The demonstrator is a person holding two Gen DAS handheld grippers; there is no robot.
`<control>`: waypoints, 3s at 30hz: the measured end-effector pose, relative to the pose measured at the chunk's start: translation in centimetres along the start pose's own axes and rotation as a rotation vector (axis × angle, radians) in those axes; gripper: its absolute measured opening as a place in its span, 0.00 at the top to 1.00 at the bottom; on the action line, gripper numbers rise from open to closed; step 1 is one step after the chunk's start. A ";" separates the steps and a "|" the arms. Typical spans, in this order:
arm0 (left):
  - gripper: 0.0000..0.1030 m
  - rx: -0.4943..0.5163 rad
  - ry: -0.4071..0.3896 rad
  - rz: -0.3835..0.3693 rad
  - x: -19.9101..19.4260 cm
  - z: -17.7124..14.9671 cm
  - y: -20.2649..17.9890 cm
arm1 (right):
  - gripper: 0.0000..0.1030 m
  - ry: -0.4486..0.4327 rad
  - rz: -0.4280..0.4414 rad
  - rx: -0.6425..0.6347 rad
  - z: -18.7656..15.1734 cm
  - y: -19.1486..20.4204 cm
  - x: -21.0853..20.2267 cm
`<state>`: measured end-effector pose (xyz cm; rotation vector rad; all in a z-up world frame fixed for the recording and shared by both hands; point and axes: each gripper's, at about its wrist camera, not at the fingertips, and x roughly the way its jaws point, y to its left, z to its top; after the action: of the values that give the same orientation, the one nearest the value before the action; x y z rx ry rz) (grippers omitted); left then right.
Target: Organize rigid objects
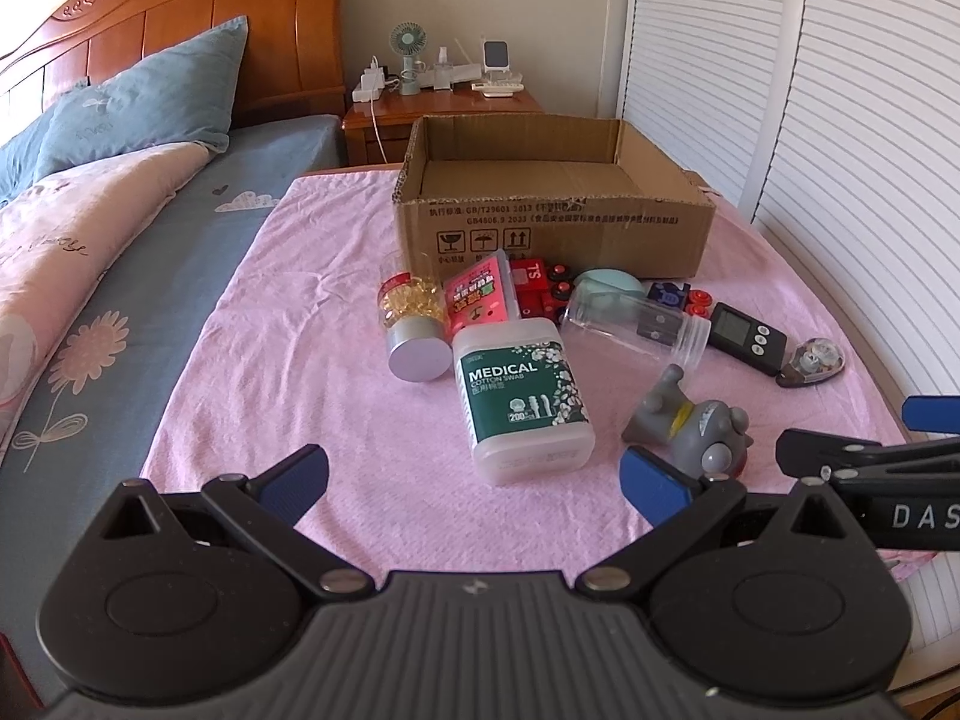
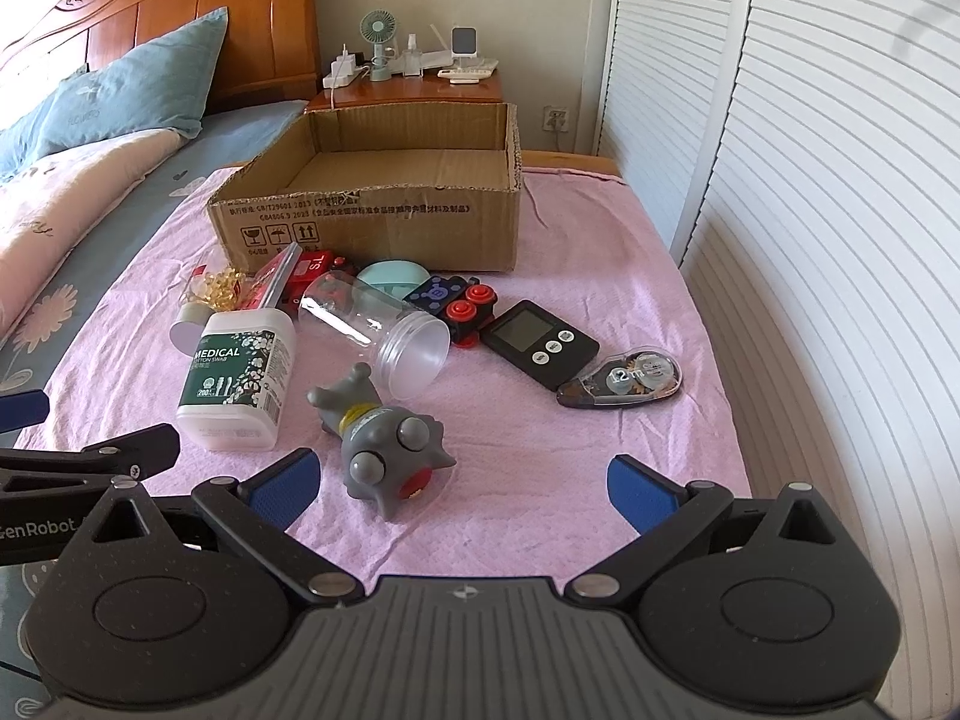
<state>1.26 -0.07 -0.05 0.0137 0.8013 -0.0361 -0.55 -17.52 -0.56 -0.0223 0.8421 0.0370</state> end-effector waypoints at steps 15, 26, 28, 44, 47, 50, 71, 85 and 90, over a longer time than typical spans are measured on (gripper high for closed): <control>0.00 0.055 0.024 -0.037 5.1 1.9 -0.9 | 0.00 -0.046 0.055 0.011 1.1 -2.0 1.2; 0.00 0.061 0.075 -0.047 8.3 1.3 -0.5 | 0.00 -0.012 0.049 0.050 1.4 -3.3 3.4; 0.00 0.056 0.079 -0.045 8.0 1.1 0.0 | 0.00 -0.007 0.052 0.049 1.4 -3.2 3.6; 0.00 -0.023 0.117 0.096 6.4 -1.4 7.2 | 0.00 0.030 0.040 -0.004 1.1 -2.1 4.6; 0.00 -0.043 0.115 0.133 7.0 -1.1 8.6 | 0.00 0.046 0.029 -0.014 0.9 -2.0 4.9; 0.00 -0.051 0.107 0.153 7.5 -0.9 9.4 | 0.00 0.057 0.029 -0.019 0.9 -1.8 5.1; 0.00 0.017 0.144 -0.036 7.7 -2.1 7.7 | 0.00 0.091 0.000 -0.057 4.0 3.8 9.9; 0.00 0.029 0.090 -0.048 7.2 -2.9 7.9 | 0.00 0.131 0.050 -0.109 -0.7 1.1 6.4; 0.00 0.035 0.060 -0.053 7.2 -3.2 7.6 | 0.00 0.134 0.103 -0.118 -1.8 0.4 7.3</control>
<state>4.26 7.40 -7.46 0.0263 0.8606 -0.1005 2.94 -17.03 -7.24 -0.0927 0.9743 0.1839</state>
